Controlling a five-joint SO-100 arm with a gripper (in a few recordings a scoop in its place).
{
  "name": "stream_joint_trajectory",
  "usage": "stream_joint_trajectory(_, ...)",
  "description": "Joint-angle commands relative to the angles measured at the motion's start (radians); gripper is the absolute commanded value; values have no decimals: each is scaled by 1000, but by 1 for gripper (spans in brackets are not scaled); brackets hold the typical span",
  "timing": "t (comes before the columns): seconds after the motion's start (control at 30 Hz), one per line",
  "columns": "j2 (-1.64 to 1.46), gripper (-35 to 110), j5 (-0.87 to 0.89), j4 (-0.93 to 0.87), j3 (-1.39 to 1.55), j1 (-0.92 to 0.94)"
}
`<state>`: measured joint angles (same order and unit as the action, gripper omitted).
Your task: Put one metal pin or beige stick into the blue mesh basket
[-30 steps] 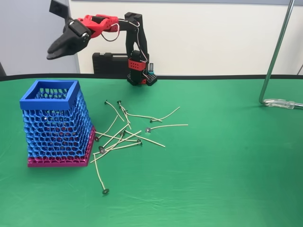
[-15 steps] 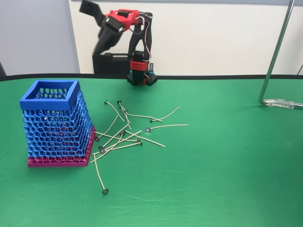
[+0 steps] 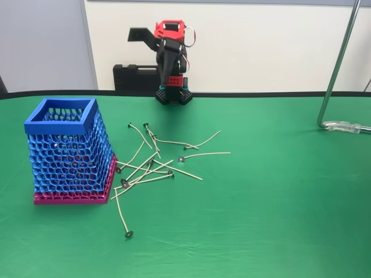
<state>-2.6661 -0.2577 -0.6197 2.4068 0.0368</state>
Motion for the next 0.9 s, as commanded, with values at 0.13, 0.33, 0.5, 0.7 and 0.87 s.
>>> stream_joint_trajectory(0.13, -325, 1, 15, -46, 330, -37)
stream_joint_trajectory(0.33, -476, 1, 49, -34, 515, -43)
stream_joint_trajectory(0.5, -552, 1, 80, 5, 646, -55)
stream_joint_trajectory(0.7, -575, 1, 106, -25, 675, -40)
stream_joint_trajectory(0.87, -598, 1, 123, -87, 676, -51)
